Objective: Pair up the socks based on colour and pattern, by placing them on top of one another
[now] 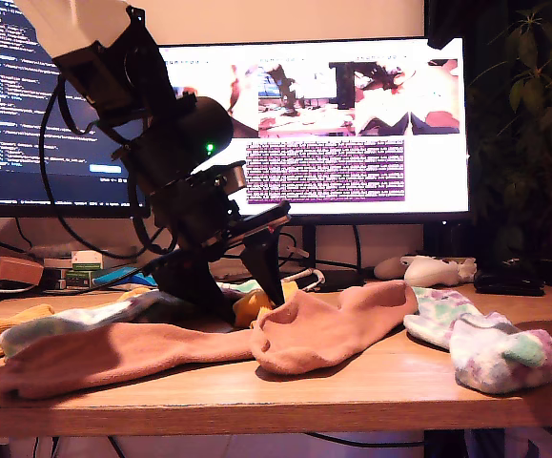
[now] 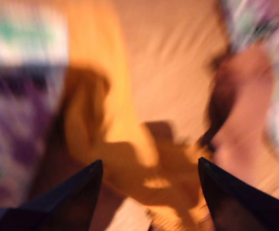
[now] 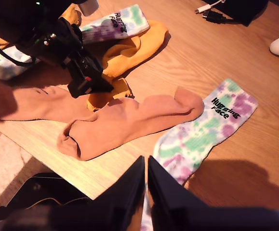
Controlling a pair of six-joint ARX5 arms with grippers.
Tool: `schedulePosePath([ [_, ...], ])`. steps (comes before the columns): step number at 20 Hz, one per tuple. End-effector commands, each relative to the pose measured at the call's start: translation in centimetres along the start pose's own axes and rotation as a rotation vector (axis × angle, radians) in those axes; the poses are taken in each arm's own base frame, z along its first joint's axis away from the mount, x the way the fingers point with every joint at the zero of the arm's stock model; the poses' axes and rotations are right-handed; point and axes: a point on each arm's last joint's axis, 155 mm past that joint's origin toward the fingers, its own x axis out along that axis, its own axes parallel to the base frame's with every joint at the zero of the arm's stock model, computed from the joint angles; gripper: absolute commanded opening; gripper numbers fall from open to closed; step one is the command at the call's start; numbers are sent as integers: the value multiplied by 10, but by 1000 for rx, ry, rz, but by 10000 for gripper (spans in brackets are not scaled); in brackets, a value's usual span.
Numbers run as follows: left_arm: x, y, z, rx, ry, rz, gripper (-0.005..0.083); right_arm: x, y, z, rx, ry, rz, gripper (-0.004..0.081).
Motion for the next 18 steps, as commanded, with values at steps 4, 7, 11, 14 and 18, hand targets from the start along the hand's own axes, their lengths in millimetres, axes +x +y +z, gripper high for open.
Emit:
schedulePosePath([
  [4,6,-6,3,60,-31,11,28,1,1,5,-6,-11,1,-11],
  [7,1,-9,11,108,-39,9,-22,1,1,6,-7,-16,1,-11],
  [11,-23,-17,29,186,-9,18,-22,1,1,6,-7,-17,1,-11],
  [14,-44,-26,43,234,3,20,-22,1,1,6,-7,-17,1,-11],
  [18,-68,-28,47,304,46,52,-22,1,1,6,-7,-17,1,-11],
])
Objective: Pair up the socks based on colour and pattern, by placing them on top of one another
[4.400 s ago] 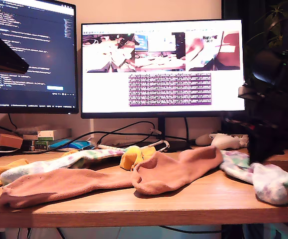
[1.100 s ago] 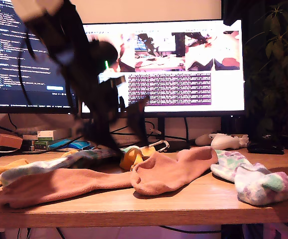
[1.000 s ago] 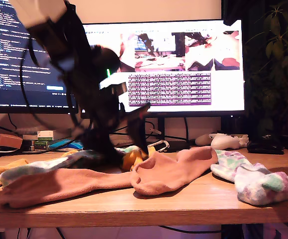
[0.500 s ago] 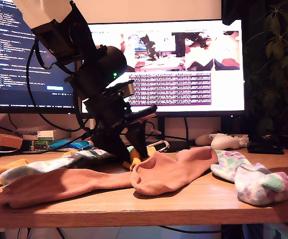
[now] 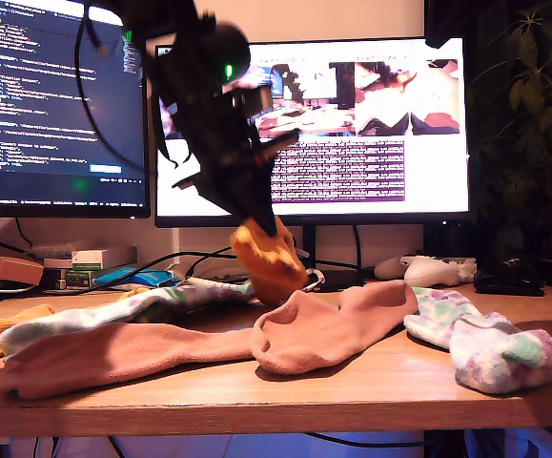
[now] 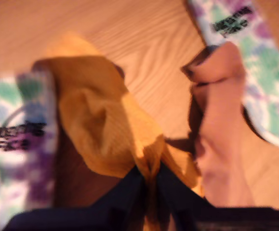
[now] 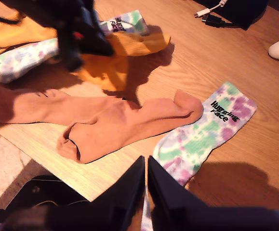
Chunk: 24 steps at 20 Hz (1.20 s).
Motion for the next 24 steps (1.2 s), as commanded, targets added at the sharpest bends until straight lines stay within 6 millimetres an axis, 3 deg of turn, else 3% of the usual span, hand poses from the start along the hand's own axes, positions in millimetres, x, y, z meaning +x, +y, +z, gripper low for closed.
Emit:
schedulePosePath([
  [1,-8,2,-1,45,22,21,-22,1,1,4,-4,-7,2,-11],
  [7,-44,13,6,113,6,120,-22,1,0,9,-5,-29,-1,-11],
  [12,-73,27,-7,104,36,163,-22,2,0,3,-6,-4,1,-11],
  [20,-126,86,-19,-16,-4,252,-22,2,1,2,-9,-2,1,-11],
  [24,-123,106,-36,-40,33,245,-22,3,1,1,-9,1,2,-11],
])
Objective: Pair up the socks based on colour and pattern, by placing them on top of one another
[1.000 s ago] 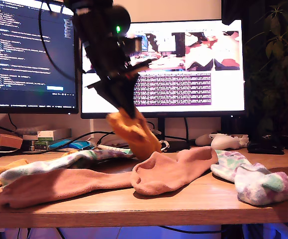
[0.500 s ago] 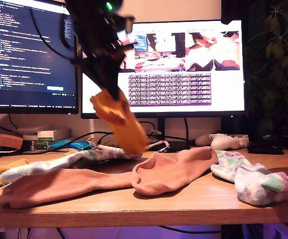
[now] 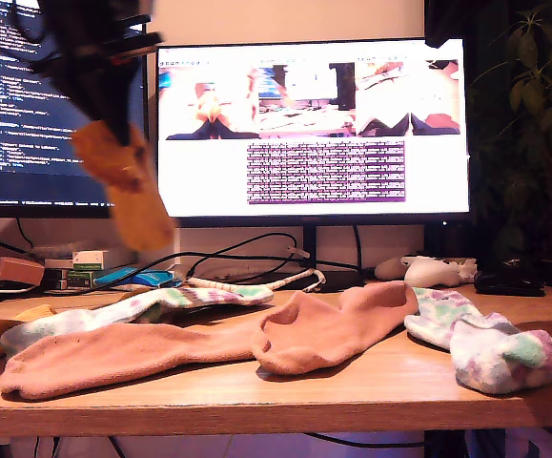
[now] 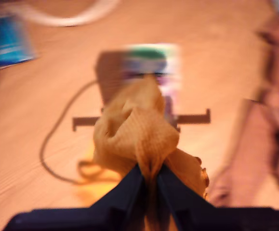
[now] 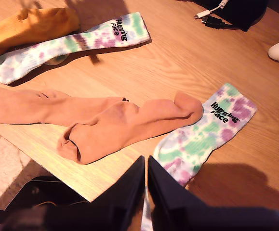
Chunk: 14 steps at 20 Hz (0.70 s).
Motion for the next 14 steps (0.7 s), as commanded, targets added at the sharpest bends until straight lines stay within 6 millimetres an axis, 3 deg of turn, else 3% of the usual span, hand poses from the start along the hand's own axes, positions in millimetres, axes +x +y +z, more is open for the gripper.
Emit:
schedulePosePath([
  [1,19,-5,-22,15,64,-23,-22,3,1,0,-8,4,3,-11],
  [6,31,-7,-60,-5,52,-39,-22,3,1,0,-8,6,3,-11],
  [12,64,13,-156,-98,186,-23,-22,3,2,-1,-8,8,8,-11],
  [14,63,20,-161,-116,194,-15,-22,2,4,-1,-9,8,16,-11],
])
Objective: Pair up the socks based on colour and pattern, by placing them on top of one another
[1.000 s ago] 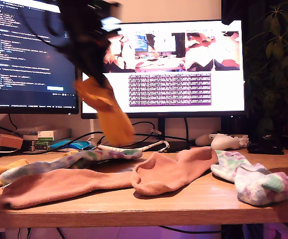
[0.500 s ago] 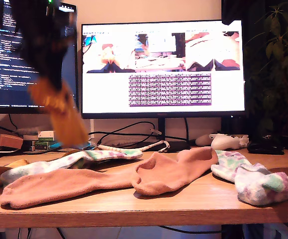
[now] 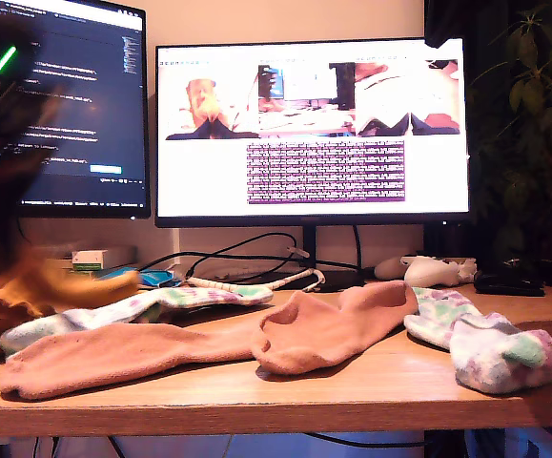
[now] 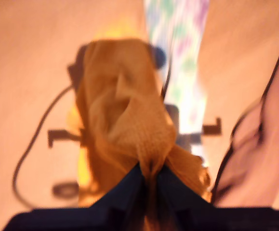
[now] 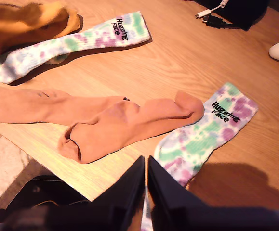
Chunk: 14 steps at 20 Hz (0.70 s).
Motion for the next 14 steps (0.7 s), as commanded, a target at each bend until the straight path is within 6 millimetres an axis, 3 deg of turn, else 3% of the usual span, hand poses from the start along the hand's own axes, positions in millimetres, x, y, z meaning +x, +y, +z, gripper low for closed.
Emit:
schedulePosePath([
  [1,-1,1,7,17,-27,5,-22,3,3,0,-9,5,11,-11],
  [6,0,2,19,99,-60,57,-22,2,8,2,-9,-5,37,-11],
  [9,7,10,10,224,4,116,-1,2,8,3,-10,-10,37,-11],
  [11,11,20,4,250,47,175,83,2,10,4,-10,-12,51,-11],
  [14,8,33,0,298,95,278,91,2,16,6,-10,-22,85,-11],
])
